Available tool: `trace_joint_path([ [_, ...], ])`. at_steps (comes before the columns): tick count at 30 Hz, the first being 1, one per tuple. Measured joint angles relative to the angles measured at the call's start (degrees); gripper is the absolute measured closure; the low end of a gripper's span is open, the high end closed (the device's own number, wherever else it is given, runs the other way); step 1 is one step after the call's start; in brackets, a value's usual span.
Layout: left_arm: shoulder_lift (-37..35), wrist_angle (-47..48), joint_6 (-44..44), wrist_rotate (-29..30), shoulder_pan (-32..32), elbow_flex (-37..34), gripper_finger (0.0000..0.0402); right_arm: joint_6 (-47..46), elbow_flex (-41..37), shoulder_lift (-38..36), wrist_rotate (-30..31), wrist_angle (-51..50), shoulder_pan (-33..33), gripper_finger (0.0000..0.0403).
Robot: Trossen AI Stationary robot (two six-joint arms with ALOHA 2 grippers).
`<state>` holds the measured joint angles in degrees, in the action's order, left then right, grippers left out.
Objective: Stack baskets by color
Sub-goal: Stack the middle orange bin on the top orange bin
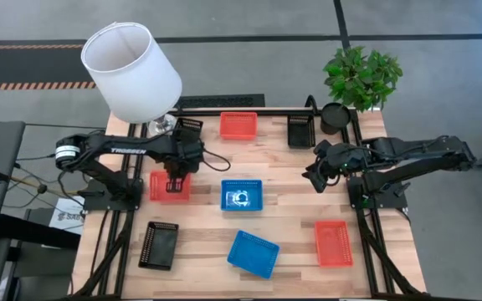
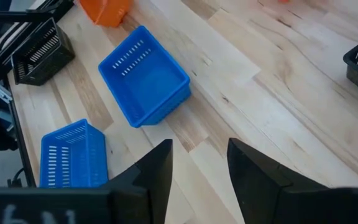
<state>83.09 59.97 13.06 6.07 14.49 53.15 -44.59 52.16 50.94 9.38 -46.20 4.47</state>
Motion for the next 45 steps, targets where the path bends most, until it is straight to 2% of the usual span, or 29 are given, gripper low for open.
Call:
trace_joint_path([
  [3,-0.02,3.21,-3.36,1.05,-1.45,7.61,0.0401,0.01,0.0,0.02,0.18,0.0,0.0,0.0233],
  [7,0.58,1.93,-8.72,1.14,-3.64,19.12,0.0401,0.05,0.0,0.02,0.6,0.04,0.0,0.0236],
  [10,4.17,1.38,-8.63,3.54,-4.7,28.28,0.0401,0.04,0.0,0.02,1.26,0.06,0.0,0.0237],
  [15,15.09,2.73,-0.98,5.35,-3.81,45.0,0.0402,0.03,0.0,0.03,1.27,0.54,0.0,0.0238],
  [22,30.06,9.14,11.24,7.86,2.92,64.42,0.0401,-0.15,0.0,0.02,1.48,0.83,0.0,0.0243],
  [30,42.12,6.24,22.78,8.82,10.39,73.74,0.0401,0.21,0.0,0.02,6.76,1.97,-0.11,0.0249],
  [33,44.99,4.8,24.21,8.42,12.04,76.17,0.0401,0.24,0.0,0.04,7.06,1.93,-0.11,0.0251],
  [45,45.57,4.5,29.17,6.02,14.07,76.55,0.0401,1.41,0.0,0.04,7.06,1.88,-0.11,0.0261],
])
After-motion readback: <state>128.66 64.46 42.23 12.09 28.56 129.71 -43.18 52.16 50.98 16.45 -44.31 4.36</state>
